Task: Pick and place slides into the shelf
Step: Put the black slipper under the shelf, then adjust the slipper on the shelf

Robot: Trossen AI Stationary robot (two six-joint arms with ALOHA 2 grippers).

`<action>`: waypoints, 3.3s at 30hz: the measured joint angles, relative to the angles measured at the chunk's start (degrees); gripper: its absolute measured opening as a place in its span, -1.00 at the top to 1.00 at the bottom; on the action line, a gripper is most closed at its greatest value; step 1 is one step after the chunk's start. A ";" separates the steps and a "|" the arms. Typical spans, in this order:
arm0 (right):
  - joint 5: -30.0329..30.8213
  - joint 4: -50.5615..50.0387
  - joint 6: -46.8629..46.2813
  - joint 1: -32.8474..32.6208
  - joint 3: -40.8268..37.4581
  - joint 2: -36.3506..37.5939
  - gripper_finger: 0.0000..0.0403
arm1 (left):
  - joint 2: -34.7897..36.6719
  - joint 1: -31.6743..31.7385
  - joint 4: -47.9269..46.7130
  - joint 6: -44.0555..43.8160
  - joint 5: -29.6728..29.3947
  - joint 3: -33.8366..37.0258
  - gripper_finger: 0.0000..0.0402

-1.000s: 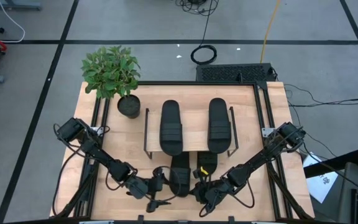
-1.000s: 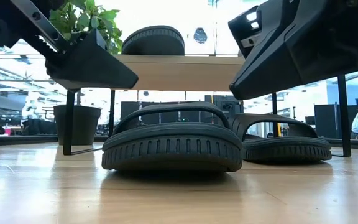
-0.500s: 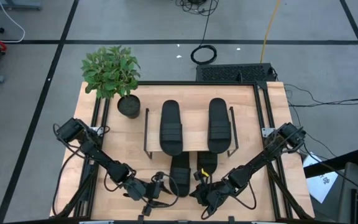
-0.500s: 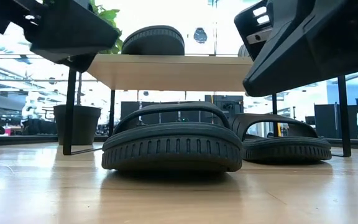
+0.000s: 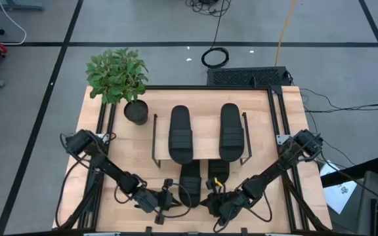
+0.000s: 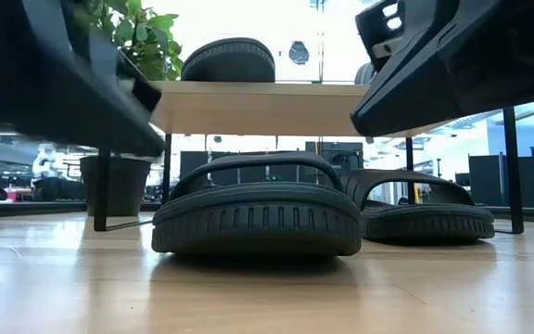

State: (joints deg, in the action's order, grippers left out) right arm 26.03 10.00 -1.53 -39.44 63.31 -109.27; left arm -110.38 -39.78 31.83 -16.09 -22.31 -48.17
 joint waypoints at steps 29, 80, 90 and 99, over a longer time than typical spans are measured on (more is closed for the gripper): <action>-0.82 12.50 1.48 3.62 -8.70 0.02 1.00 | -2.46 5.37 0.97 2.90 -9.01 -0.02 1.00; 11.64 -5.45 8.41 0.92 -8.72 17.91 1.00 | 14.84 1.16 -7.50 28.50 -11.10 -0.01 1.00; 1.33 -11.95 15.85 -5.17 -8.72 33.03 1.00 | 31.81 -3.66 -18.90 42.04 -16.81 -0.01 1.00; -4.00 -12.91 18.48 5.14 -8.72 48.01 1.00 | 46.93 3.23 -22.76 47.91 -16.43 -0.01 1.00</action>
State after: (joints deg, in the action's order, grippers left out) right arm 22.03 -2.91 16.95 -34.31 54.59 -61.26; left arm -63.45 -36.55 9.07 31.82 -38.74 -48.18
